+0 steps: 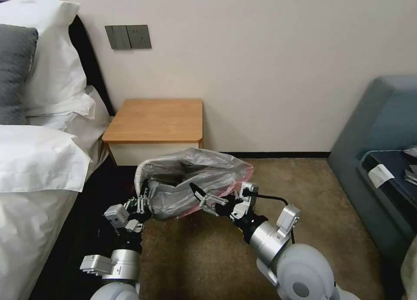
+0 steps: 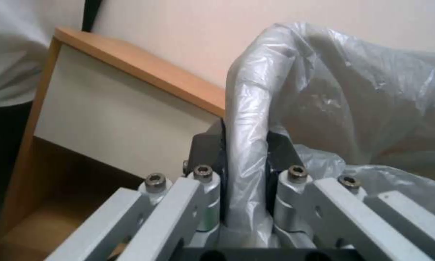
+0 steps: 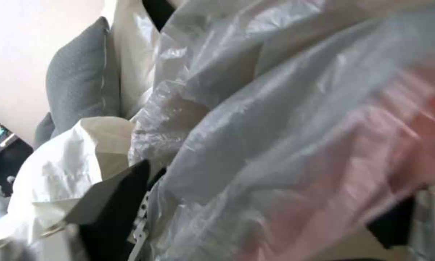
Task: Pick up the garbage bag from the table and place it over the trash can.
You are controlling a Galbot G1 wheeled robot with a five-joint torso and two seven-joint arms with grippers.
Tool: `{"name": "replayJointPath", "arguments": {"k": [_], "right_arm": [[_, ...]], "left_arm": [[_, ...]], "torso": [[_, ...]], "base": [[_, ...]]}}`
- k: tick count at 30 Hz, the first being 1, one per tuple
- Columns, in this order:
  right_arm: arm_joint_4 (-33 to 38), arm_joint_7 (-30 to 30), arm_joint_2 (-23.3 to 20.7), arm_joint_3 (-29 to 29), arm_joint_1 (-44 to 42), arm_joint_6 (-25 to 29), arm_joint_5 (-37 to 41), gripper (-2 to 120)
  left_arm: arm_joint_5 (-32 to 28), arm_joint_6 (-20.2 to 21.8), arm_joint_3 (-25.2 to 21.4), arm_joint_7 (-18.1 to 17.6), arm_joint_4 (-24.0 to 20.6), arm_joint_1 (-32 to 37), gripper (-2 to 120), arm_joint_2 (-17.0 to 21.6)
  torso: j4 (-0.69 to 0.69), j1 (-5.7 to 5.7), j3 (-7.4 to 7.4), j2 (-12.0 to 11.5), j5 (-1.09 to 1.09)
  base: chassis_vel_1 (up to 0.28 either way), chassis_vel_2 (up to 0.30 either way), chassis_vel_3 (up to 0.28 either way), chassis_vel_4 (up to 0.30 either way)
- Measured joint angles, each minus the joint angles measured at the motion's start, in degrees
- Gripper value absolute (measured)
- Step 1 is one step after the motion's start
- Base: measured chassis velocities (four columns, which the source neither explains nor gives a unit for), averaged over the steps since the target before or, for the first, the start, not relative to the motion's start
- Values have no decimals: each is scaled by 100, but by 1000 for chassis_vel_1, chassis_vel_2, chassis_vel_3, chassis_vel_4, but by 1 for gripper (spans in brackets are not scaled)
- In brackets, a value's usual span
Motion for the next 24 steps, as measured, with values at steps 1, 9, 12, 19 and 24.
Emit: {"name": "replayJointPath", "arguments": {"k": [1, 9, 12, 19, 24], "right_arm": [[-6, -2, 5, -3, -12, 8, -13, 84], [-59, 31, 32, 1, 92, 28, -5, 53], [-72, 44, 43, 2, 98, 28, -4, 43], [-74, 70, 66, 2, 81, 28, -11, 18], [-47, 101, 69, 7, 77, 28, -6, 0]], "left_arm": [[-9, 1, -9, -4, 3, -7, 9, 0], [-38, 6, -24, -11, -4, -30, 9, 4], [-44, 12, -23, -17, 9, -44, 9, 2], [-51, 18, -34, -27, 24, -58, 9, 7], [-50, 18, -22, -29, 24, -60, 9, -6]], "torso": [[0, 0, 0, 0, 0], [0, 0, 0, 0, 0], [0, 0, 0, 0, 0], [0, 0, 0, 0, 0], [0, 0, 0, 0, 0]], "base": [[0, 0, 0, 0], [0, 0, 0, 0], [0, 0, 0, 0], [0, 0, 0, 0], [0, 0, 0, 0]]}}
